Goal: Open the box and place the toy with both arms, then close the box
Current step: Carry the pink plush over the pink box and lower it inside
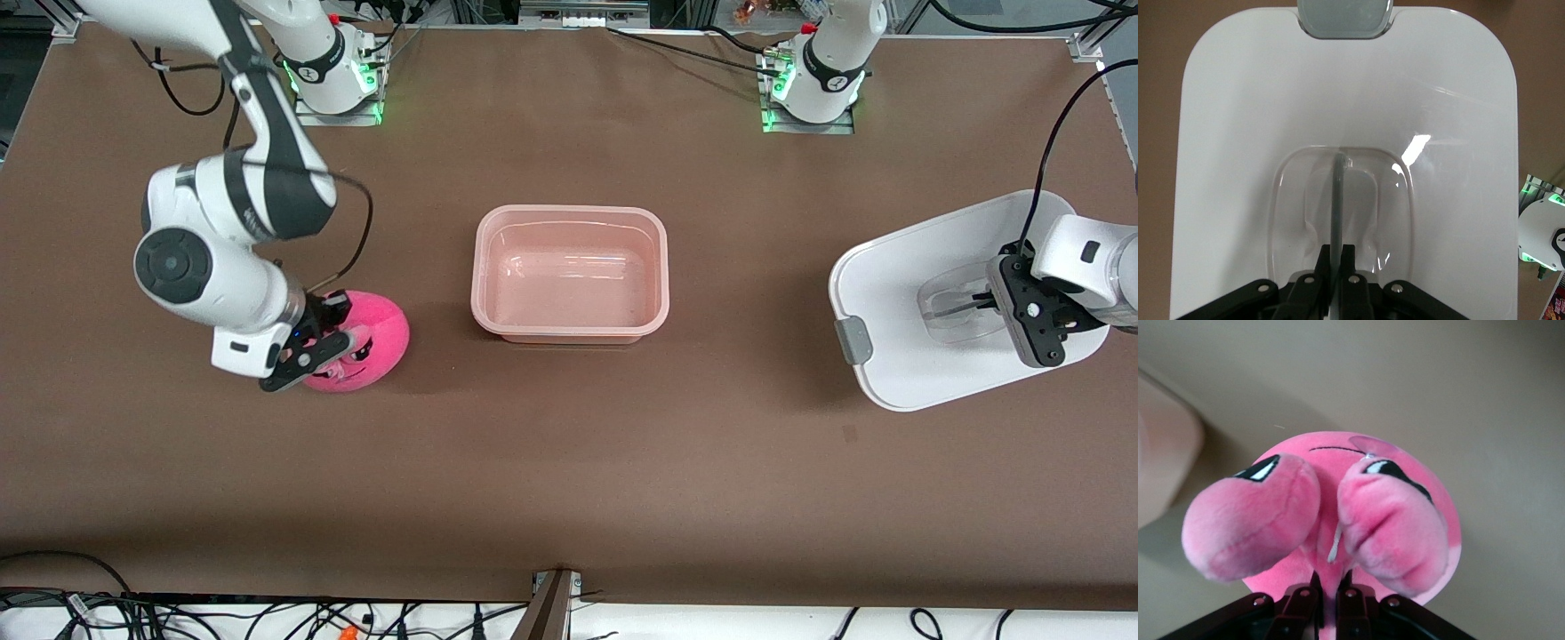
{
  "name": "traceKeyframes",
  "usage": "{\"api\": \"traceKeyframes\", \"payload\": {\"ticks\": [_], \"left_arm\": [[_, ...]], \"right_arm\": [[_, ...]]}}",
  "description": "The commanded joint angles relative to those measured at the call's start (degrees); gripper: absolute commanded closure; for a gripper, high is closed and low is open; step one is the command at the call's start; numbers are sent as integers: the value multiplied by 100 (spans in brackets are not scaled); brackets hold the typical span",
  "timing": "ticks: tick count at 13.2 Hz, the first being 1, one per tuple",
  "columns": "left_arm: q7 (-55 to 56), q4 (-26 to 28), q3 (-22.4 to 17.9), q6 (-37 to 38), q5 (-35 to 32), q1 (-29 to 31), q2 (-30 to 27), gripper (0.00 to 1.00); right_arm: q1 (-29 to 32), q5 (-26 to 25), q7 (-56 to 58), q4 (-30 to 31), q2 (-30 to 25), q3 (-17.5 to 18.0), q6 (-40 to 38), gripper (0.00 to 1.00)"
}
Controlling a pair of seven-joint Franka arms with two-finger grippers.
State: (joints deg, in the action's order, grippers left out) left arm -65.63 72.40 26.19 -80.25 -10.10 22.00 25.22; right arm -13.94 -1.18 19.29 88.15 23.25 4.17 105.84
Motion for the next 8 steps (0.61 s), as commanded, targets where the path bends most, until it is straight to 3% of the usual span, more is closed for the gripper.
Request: {"api": "traceKeyframes", "payload": {"ticks": [1, 4, 6, 8], "left_arm": [[-46, -156, 26, 80, 131, 23, 27, 100], [-55, -156, 26, 80, 131, 23, 36, 100], [-55, -156, 26, 71, 131, 14, 36, 100], [-55, -156, 26, 80, 131, 23, 36, 100]], "right_arm": [[-126, -128, 635, -561, -49, 678, -511, 100], [-660, -514, 786, -1053, 22, 1147, -775, 100], [-1511, -1039, 603, -1098, 39, 1139, -846, 100], [-1795, -1113, 505, -1107, 188, 1147, -768, 100]]}}
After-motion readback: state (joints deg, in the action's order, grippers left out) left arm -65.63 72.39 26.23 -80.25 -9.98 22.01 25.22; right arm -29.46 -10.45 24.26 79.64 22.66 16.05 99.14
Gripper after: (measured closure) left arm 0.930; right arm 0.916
